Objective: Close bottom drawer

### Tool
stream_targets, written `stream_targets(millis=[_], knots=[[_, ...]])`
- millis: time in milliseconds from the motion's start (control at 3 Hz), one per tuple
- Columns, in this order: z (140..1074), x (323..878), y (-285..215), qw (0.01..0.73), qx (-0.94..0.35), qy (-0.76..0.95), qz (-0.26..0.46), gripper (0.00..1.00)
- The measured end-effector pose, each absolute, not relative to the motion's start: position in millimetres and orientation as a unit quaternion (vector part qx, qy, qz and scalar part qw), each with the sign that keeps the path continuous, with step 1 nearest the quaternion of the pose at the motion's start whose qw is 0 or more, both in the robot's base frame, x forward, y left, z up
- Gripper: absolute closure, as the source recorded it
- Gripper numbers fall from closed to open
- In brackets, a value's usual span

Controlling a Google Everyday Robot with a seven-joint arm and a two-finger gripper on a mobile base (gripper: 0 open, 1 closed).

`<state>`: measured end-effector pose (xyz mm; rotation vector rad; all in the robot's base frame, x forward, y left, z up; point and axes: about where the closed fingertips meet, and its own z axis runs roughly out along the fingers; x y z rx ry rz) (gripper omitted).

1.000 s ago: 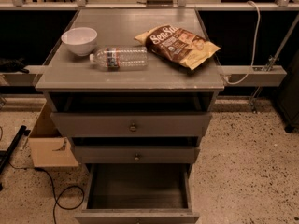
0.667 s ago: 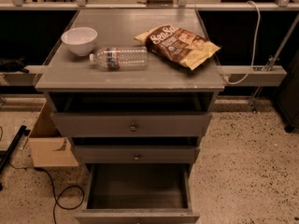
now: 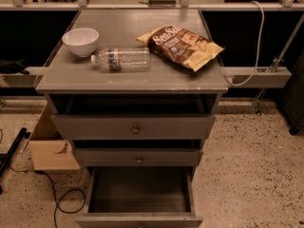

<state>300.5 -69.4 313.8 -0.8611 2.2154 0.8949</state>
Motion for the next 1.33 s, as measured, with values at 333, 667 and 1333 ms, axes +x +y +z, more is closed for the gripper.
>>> stream_targets(millis=[333,667,1333], knots=[[312.2,307.0,-63.1,0.303,-0.31,0.838,0.333,1.0],[308.8,323.3,-51.3,0.314,-0.297,0.838,0.333,1.0],[299.6,347.1,-39.8,0.329,-0.289,0.839,0.324,1.0]])
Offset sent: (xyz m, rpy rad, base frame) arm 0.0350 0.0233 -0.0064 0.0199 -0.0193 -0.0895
